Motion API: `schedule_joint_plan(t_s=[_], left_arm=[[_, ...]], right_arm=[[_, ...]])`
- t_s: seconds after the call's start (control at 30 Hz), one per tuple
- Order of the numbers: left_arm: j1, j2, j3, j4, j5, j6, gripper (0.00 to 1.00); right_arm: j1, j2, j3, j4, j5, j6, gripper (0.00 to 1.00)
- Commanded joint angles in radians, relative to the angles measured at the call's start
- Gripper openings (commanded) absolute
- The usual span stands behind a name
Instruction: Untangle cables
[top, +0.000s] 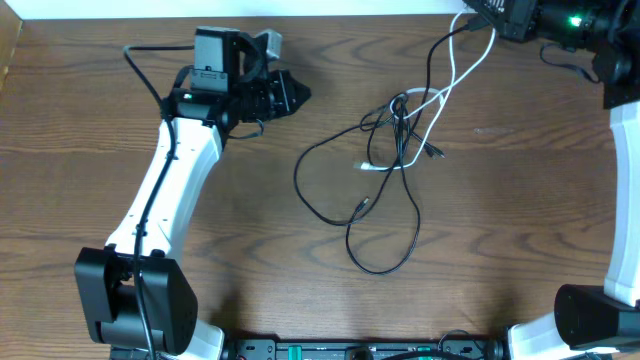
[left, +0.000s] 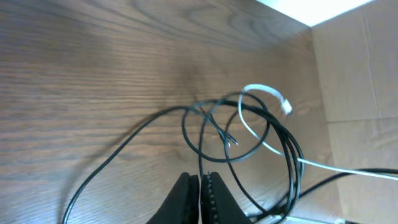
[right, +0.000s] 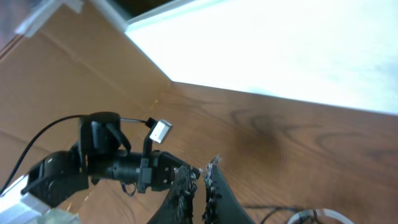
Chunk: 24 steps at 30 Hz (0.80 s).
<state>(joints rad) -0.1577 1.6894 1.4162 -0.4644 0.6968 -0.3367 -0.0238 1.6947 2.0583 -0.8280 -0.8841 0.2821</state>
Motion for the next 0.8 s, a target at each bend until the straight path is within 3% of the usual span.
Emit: schedule_joint_plan(t_s=[0.0,0.1,0.13,0.17,0.23,0.53,0.77], left_arm=[[-0.024,-0.011,0.014,0.023,0.011,0.03,0.15],[-0.04,-0.011,0.014,0.088,0.095,0.031,0.39],[-0.058,-0.011,0.014,0.151,0.186,0.06,0.54],[-0.069,-0.011,0.014,0.183,0.23,0.077,0.62],[-0.095,-0.01,0.014,0.238,0.277,0.082,0.7],[-0.246,0.016,0.014,0.406,0.283,0.113,0.74],[-0.285,0.031,0.014,0.52,0.286,0.111,0.74]], right_arm=[[0.007,0.014,0.003,-0.048,0.094,0.015,0.01],[0.025,0.014,0.003,-0.1,0.117,-0.03,0.01],[0.038,0.014,0.003,-0.124,0.139,-0.042,0.01],[0.045,0.014,0.003,-0.135,0.15,-0.047,0.01],[0.057,0.014,0.003,-0.146,0.153,-0.055,0.01],[0.071,0.014,0.003,-0.164,0.152,-0.055,0.01],[0.071,0.014,0.003,-0.188,0.152,-0.056,0.01]])
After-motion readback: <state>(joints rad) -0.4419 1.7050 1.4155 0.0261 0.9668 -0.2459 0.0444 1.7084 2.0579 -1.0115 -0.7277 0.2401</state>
